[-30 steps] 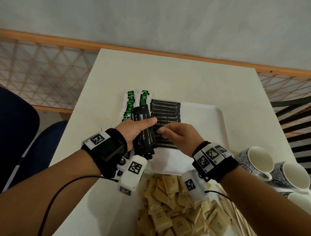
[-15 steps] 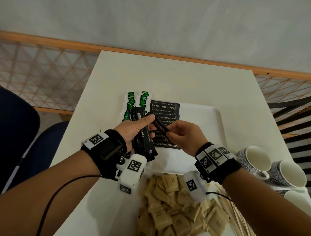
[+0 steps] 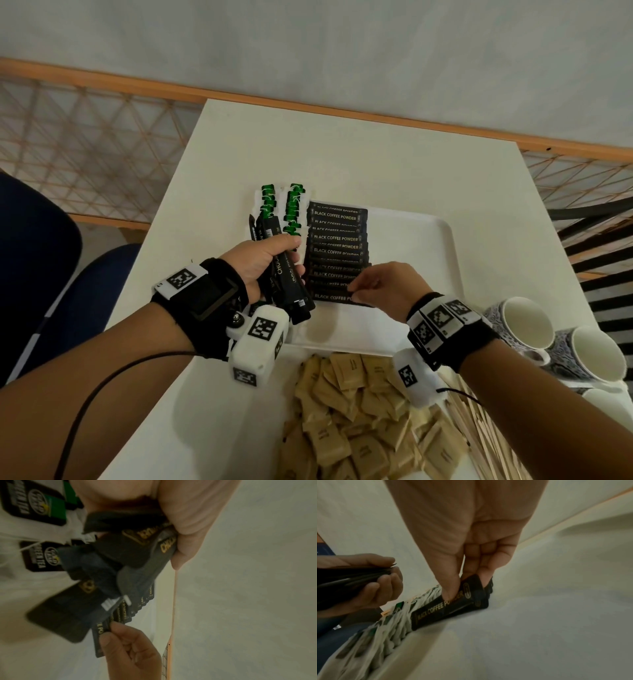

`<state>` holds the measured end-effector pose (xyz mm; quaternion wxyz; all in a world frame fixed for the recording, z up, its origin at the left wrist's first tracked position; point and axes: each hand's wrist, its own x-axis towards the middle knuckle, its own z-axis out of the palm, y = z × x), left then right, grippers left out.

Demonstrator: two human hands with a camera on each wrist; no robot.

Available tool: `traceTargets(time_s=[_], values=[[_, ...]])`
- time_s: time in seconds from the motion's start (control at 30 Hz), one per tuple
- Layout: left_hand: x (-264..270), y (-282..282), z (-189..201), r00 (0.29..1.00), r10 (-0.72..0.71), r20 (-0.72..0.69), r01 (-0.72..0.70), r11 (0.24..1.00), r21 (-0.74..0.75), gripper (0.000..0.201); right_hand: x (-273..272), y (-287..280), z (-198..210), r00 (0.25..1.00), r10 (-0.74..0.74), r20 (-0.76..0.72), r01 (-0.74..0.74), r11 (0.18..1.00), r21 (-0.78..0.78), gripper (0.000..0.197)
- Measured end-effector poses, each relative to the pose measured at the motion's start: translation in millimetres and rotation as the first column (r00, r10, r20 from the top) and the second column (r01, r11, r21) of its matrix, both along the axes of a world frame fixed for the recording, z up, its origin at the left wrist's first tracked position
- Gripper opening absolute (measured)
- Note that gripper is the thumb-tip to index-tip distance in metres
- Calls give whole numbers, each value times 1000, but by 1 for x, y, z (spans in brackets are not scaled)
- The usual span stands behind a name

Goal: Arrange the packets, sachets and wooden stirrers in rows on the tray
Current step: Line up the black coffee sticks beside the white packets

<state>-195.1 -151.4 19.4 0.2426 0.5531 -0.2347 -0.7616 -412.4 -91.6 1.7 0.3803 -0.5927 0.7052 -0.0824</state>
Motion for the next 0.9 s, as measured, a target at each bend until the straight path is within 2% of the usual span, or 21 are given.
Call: traceTargets(time_s=[0.1,0.27,0.43,0.57,0.67,0.73,0.8,0.83,0.9], values=[[0,0,2,1000,-1,20,1,1000,6,15,5,-2,-7,999,21,-24,-21,1000,3,8],[3,1,3,997,-37,61,38,999,-19,13,12,-5,-11,986,84,-146,-90,995,-33,5],[6,3,4,997,-55,47,59,995,-80,33,13,-8,-12,967,107,-230,-125,990,-64,9],[4,6,3,996,-47,77,55,993,-109,32,10,-8,-14,969,111,-221,-130,989,-73,6],[2,6,1,998,-26,62,32,994,-105,27,8,-6,-11,995,39,-92,-54,984,-172,1],[0,7,-1,997,-28,67,35,995,-96,26,12,-5,-4,990,-52,134,77,978,-192,12],[-3,8,-2,996,-32,79,40,994,-105,22,19,-4,4,925,-139,353,190,975,-114,24],[-5,9,-2,996,-33,84,42,993,-111,20,22,-3,8,902,-146,407,198,976,-88,24],[-8,11,-2,995,-32,90,42,993,-111,18,25,-3,13,912,-96,399,142,986,-88,12]])
